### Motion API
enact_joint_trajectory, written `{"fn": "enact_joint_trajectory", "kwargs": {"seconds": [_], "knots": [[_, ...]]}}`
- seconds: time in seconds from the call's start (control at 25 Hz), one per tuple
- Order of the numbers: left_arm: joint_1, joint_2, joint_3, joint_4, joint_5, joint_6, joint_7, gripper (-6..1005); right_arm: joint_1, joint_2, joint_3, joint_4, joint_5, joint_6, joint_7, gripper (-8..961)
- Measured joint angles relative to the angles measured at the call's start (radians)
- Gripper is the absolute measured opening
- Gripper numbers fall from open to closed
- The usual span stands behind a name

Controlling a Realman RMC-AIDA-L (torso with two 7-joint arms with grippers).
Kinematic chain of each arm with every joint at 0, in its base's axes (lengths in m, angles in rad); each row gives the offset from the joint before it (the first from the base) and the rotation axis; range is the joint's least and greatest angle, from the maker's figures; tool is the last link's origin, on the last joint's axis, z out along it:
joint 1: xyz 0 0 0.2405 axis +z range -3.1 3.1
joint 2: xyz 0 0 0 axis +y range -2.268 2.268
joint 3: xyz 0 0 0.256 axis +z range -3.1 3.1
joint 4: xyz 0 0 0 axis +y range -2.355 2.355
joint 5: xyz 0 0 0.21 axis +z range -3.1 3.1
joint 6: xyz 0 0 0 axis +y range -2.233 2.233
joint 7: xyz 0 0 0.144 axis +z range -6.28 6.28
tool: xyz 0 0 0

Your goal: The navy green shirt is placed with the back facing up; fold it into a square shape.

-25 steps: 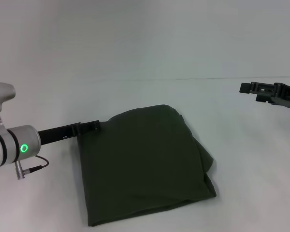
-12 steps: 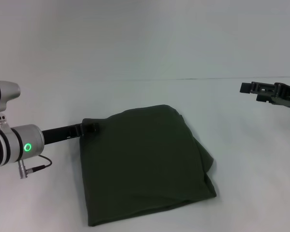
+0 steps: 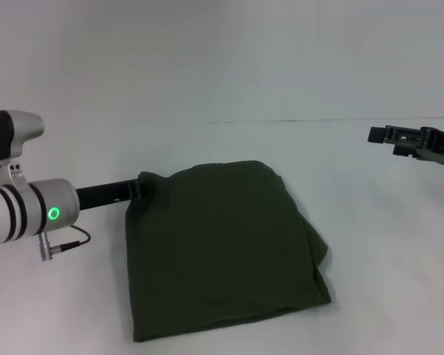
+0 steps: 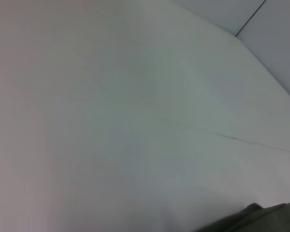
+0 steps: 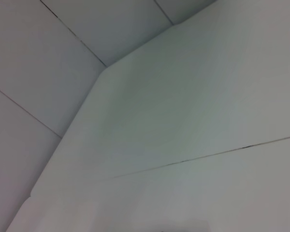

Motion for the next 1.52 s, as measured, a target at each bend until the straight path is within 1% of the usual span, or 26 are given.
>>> {"fn": "enact_joint_trajectory", "kwargs": {"seconds": [0.16, 0.36, 0.64, 0.88, 1.0, 1.2, 1.32, 1.36, 1.4, 1.52], "knots": [[-0.021, 0.002, 0.002, -0.002, 0.000, 0.003, -0.005, 141, 0.001, 0.000, -0.001, -0.001, 0.000, 0.011, 0.000, 914], [-0.049, 0.011, 0.014, -0.003, 0.000, 0.012, -0.027, 74, 0.002, 0.000, 0.000, -0.004, 0.000, 0.011, 0.000, 914], [-0.086, 0.024, 0.017, -0.003, 0.000, 0.019, -0.036, 81, 0.004, 0.000, -0.004, -0.006, 0.000, 0.012, 0.000, 913], [-0.112, 0.026, 0.020, -0.003, 0.000, 0.024, -0.037, 80, -0.001, 0.000, 0.000, -0.006, 0.000, 0.012, -0.003, 913], [-0.115, 0.025, 0.020, -0.003, 0.000, 0.020, -0.038, 93, -0.002, 0.000, -0.003, -0.006, 0.000, 0.012, -0.003, 913], [-0.094, 0.017, 0.017, 0.004, 0.000, 0.013, -0.038, 115, 0.003, 0.000, -0.009, -0.006, 0.000, 0.012, -0.003, 913], [-0.074, 0.016, 0.004, 0.012, -0.005, 0.003, -0.045, 128, 0.004, 0.000, -0.010, -0.006, -0.001, 0.011, -0.003, 913], [-0.054, 0.016, -0.004, 0.032, -0.008, -0.008, -0.052, 132, 0.004, 0.000, -0.010, -0.007, -0.001, 0.010, -0.005, 913], [-0.054, 0.016, -0.004, 0.032, -0.008, -0.008, -0.052, 137, 0.004, 0.000, -0.010, -0.007, -0.001, 0.010, -0.005, 912], [-0.006, 0.012, -0.025, 0.103, -0.009, -0.001, -0.062, 150, 0.001, 0.000, -0.003, -0.008, 0.002, 0.003, -0.024, 912]]}}
